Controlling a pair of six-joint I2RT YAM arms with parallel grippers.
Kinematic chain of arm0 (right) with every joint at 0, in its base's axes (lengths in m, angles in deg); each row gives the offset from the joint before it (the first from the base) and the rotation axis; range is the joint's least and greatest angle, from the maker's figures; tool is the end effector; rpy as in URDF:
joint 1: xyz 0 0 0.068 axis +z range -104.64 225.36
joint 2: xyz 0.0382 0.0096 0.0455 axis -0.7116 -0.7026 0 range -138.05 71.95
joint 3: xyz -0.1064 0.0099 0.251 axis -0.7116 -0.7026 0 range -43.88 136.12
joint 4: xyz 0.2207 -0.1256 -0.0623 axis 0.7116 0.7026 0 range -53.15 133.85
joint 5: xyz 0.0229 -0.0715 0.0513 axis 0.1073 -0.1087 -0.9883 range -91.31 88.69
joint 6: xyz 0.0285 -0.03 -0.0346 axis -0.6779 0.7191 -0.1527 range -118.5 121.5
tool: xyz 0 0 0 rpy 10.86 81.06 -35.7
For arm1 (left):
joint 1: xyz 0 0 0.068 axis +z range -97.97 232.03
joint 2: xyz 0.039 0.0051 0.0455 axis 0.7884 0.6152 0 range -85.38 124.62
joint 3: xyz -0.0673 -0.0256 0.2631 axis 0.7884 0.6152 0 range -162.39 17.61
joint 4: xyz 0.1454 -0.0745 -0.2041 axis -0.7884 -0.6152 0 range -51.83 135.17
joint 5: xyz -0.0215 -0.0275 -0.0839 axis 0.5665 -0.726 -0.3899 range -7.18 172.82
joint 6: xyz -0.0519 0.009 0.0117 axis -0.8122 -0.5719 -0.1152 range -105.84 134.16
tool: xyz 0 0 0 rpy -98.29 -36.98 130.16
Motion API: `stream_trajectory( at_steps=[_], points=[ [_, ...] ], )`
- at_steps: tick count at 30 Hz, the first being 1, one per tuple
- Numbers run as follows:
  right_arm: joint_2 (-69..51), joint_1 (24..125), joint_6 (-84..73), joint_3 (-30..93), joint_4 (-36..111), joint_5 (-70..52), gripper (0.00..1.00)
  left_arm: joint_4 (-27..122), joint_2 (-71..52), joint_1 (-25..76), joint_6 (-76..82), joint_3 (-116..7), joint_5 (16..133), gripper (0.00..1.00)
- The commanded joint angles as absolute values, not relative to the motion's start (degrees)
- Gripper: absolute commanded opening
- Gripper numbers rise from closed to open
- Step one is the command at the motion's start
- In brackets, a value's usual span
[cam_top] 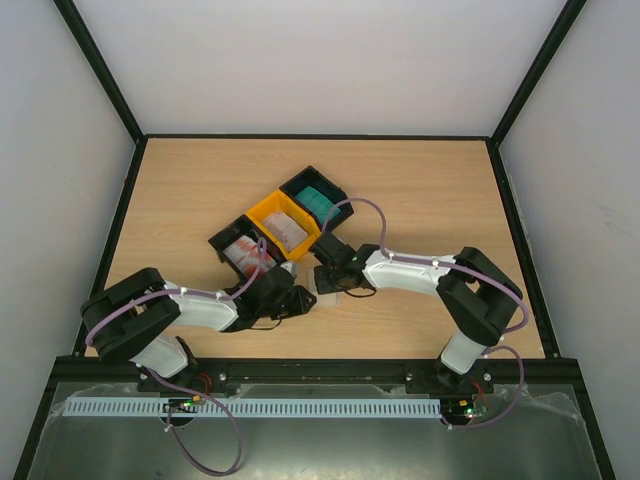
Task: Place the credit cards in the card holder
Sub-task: Close the card holder at the center of the board.
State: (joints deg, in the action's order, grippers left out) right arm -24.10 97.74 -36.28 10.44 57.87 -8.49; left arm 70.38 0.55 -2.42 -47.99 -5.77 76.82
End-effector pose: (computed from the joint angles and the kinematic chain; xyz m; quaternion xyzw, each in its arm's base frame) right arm 0.1922 0.2567 0.1605 -0.1379 0.9602 0.2095 0.1229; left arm 0.1449 -0.2092 0.1206 -0.0369 0.8946 -0.4014 0.1928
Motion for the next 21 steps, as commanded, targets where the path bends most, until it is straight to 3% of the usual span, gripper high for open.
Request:
stream_trajectory(
  at_steps=[1,13,21],
  points=[
    [-26.10,99.35,-39.33,6.68,54.56,-13.39,0.02,69.69,2.42,-2.99,-47.45,-4.94,76.50,0.24],
    [-20.79,99.59,-46.49,4.07,49.55,-5.46,0.02,69.65,2.64,-2.98,-47.46,-4.81,76.53,0.24],
    [-21.22,99.59,-47.07,2.25,46.94,-8.69,0.02,69.66,2.59,-2.99,-47.54,-4.86,76.66,0.24]
  ],
)
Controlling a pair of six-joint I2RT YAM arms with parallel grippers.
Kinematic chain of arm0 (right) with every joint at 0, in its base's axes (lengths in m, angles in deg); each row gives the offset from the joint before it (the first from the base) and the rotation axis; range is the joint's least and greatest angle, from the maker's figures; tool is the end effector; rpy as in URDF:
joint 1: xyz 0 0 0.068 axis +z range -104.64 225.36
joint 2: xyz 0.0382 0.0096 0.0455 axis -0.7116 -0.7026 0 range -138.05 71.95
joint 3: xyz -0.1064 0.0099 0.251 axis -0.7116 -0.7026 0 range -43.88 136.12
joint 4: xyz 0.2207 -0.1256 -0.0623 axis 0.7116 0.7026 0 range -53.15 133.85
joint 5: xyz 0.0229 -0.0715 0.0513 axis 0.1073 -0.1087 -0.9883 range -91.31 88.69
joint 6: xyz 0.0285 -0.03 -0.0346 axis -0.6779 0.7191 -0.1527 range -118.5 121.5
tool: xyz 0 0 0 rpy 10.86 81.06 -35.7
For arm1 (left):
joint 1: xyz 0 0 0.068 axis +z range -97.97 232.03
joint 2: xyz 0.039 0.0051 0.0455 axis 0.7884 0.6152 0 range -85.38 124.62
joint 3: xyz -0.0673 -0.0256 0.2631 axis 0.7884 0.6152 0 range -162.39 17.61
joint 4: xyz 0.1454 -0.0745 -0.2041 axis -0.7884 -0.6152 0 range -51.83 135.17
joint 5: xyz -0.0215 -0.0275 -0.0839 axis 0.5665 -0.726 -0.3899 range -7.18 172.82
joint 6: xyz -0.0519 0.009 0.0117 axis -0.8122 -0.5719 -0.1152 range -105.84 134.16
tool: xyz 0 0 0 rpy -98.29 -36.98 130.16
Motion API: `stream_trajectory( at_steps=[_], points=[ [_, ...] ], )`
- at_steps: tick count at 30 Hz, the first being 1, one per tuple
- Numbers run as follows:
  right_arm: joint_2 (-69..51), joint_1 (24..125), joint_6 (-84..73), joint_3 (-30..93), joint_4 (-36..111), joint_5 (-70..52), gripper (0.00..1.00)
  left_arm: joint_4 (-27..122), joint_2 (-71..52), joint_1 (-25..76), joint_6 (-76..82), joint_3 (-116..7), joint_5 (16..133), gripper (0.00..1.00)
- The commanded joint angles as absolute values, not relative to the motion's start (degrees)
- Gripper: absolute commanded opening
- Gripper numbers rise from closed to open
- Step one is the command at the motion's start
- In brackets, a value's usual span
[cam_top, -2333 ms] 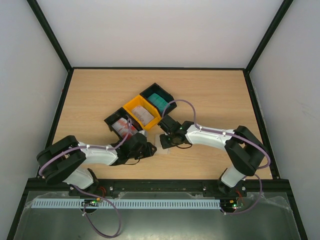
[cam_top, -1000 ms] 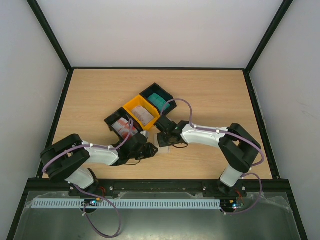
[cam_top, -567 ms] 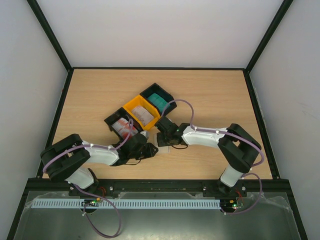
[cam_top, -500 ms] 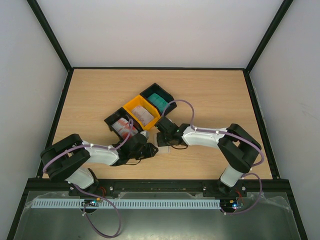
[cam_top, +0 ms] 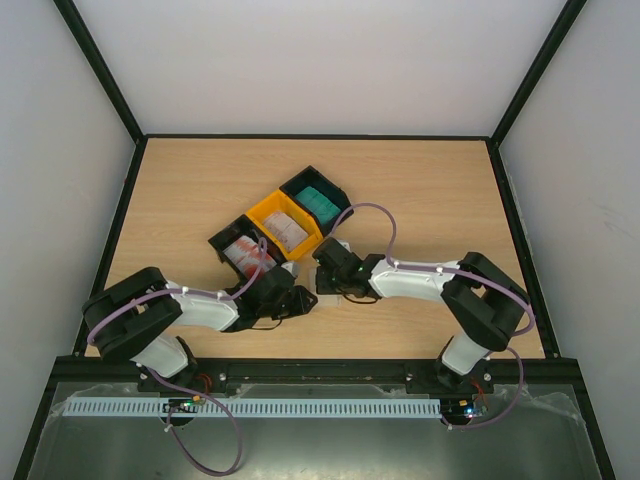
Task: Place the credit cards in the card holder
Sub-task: Close the card holder at the center of the board.
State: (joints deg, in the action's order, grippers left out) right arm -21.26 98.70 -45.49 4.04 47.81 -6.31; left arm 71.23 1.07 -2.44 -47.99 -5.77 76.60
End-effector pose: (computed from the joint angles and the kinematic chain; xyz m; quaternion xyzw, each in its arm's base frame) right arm 0.1830 0.2511 0.1542 -0.0656 0.9539 0.2494 0.1537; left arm 0.1453 -0.2101 0.1198 -0.0357 0.8933 -0.4045 0.1927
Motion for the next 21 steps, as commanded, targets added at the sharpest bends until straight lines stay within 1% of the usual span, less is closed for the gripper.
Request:
stream_trajectory(
  at_steps=[1,21],
  points=[
    [-21.10,99.59,-47.22,1.91,46.60,-9.18,0.02,69.61,2.59,-2.99,-47.55,-4.81,76.66,0.24],
    [-18.14,99.58,-48.00,-6.85,42.09,-13.16,0.02,67.15,5.93,-3.32,-47.64,-6.71,78.78,0.23]
  ],
)
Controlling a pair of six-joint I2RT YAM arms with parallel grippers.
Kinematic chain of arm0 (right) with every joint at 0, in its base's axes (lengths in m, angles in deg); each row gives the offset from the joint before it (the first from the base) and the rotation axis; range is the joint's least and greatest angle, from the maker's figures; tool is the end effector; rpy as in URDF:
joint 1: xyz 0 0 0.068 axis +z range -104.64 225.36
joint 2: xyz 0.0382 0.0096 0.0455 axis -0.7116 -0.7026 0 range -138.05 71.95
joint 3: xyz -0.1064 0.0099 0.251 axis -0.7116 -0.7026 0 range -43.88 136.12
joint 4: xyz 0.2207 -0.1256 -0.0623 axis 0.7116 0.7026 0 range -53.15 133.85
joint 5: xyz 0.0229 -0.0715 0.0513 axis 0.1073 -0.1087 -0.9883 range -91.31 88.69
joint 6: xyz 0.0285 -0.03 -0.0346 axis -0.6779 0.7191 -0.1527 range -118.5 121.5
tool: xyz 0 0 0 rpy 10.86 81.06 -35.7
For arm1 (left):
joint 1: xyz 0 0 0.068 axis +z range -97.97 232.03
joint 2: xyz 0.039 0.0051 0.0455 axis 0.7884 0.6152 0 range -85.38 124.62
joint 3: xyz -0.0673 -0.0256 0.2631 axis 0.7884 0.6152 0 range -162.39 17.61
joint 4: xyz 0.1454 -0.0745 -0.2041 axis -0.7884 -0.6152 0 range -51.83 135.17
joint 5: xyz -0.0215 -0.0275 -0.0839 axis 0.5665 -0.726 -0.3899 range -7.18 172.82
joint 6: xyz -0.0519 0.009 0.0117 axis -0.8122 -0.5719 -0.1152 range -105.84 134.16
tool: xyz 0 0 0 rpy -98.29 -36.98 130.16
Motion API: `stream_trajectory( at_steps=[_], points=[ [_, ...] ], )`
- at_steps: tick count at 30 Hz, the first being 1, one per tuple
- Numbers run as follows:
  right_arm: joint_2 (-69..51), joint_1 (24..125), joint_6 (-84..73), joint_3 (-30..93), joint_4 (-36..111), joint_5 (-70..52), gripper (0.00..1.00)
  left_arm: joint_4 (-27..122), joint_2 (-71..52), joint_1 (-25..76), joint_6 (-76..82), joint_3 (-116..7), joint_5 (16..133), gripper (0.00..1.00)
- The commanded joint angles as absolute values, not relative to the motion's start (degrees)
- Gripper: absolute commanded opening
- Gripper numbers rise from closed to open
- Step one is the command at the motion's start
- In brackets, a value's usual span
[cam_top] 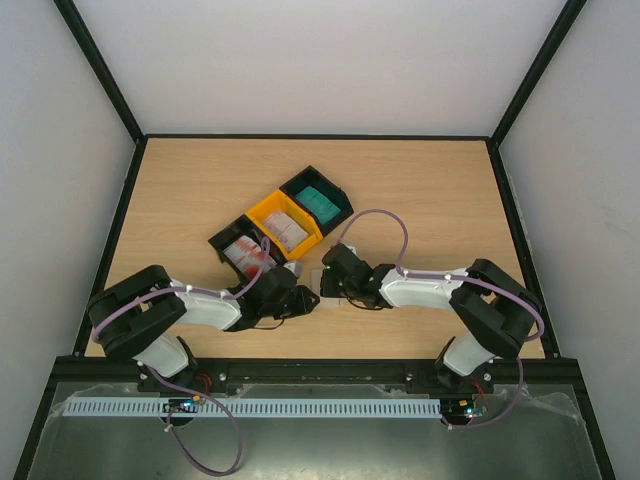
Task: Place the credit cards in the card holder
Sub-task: Close the card holder at the center of the board.
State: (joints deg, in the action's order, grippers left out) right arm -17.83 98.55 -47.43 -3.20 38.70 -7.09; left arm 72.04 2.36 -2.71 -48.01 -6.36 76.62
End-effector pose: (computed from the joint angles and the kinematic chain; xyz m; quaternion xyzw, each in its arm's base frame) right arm 0.1731 0.2373 0.1466 -0.0518 0.9400 0.2895 0.1728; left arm 0.1464 -0.2138 0.1183 -0.0337 0.8930 -0.4056 0.1923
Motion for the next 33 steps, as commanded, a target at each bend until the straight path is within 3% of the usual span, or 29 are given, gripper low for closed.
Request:
stream_trajectory(
  at_steps=[1,15,23,33],
  points=[
    [-17.99,99.59,-47.87,-7.25,41.78,-13.41,0.02,66.64,6.20,-3.41,-47.63,-7.00,78.99,0.23],
    [-15.76,99.86,-48.13,-11.73,39.95,-12.25,0.02,61.39,8.75,-4.65,-48.41,-9.11,82.72,0.21],
    [-13.05,99.84,-48.43,-6.81,39.52,-12.30,0.02,61.52,7.75,-4.92,-48.42,-8.99,82.49,0.20],
    [-4.84,99.85,-49.32,-3.54,45.65,-5.21,0.14,62.49,5.90,-5.01,-47.65,-9.06,80.90,0.23]
  ],
)
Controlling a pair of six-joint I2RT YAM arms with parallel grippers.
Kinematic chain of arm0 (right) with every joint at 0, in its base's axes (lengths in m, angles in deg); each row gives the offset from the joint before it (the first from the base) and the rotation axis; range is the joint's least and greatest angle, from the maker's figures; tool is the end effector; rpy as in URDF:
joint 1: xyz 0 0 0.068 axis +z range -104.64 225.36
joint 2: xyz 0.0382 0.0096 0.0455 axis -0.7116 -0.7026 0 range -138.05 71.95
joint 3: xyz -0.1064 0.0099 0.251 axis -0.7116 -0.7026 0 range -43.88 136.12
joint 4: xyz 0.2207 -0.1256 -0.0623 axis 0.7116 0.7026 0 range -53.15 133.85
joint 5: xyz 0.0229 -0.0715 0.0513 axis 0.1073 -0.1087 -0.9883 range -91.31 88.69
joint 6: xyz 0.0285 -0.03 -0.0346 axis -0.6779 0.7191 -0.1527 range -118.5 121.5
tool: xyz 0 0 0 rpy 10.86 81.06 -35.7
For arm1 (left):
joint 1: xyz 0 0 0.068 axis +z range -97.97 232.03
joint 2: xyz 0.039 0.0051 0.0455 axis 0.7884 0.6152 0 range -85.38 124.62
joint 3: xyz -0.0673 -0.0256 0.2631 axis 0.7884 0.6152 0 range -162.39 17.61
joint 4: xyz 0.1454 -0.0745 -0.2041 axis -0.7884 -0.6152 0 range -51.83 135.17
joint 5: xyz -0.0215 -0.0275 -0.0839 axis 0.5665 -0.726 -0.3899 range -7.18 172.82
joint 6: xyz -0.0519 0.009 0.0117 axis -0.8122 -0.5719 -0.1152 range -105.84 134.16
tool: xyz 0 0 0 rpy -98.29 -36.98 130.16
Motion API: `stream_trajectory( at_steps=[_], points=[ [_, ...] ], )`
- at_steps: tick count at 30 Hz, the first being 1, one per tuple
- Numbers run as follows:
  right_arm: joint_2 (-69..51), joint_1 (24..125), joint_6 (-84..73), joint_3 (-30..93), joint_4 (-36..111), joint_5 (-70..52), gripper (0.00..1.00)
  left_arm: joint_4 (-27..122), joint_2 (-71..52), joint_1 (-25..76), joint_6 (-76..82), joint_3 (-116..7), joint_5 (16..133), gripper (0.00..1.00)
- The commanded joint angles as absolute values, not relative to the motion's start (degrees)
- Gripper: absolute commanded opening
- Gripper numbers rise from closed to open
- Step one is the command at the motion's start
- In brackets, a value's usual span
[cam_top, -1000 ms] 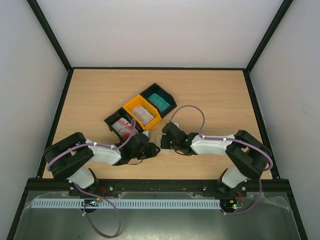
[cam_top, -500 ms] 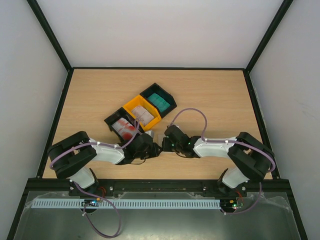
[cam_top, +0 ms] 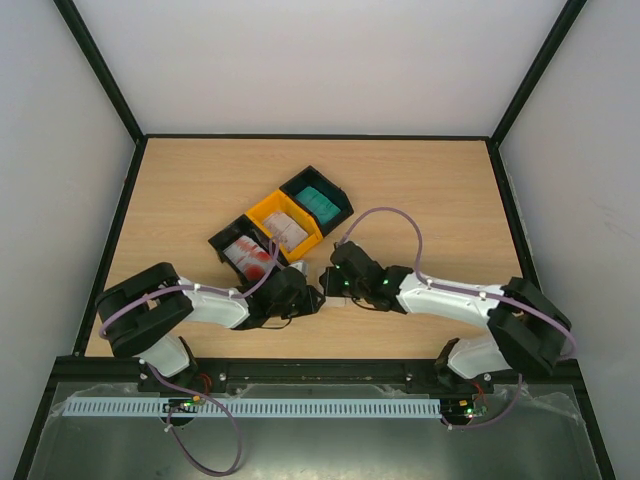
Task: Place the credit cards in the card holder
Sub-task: Close the card holder at the center of the board.
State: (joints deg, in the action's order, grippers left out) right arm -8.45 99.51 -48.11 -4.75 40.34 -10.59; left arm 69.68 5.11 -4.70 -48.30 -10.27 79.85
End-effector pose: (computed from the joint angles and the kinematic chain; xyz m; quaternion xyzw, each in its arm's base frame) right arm 0.1577 0.2281 0.1804 -0.0676 0.9181 0.3477 0.1779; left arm 0.1490 -0.2305 0.1199 -0.0336 0.8983 -0.3890 0.2013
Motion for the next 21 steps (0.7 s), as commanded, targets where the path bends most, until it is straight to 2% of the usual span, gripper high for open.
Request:
stream_trajectory(
  at_steps=[1,6,11,21],
  points=[
    [-4.06,99.82,-49.69,-3.52,46.42,-3.91,0.15,63.06,5.47,-5.01,-47.70,-8.84,80.70,0.24],
    [-1.46,99.84,-51.76,-3.86,50.71,4.24,0.20,63.74,4.45,-5.01,-47.18,-9.00,79.35,0.29],
    [-3.22,99.74,-52.43,-2.49,55.55,7.27,0.25,63.43,3.32,-4.96,-47.09,-9.63,79.29,0.33],
    [-7.54,99.19,-51.85,-1.64,56.75,3.72,0.28,62.66,3.29,-4.99,-47.23,-10.01,79.42,0.33]
  ],
)
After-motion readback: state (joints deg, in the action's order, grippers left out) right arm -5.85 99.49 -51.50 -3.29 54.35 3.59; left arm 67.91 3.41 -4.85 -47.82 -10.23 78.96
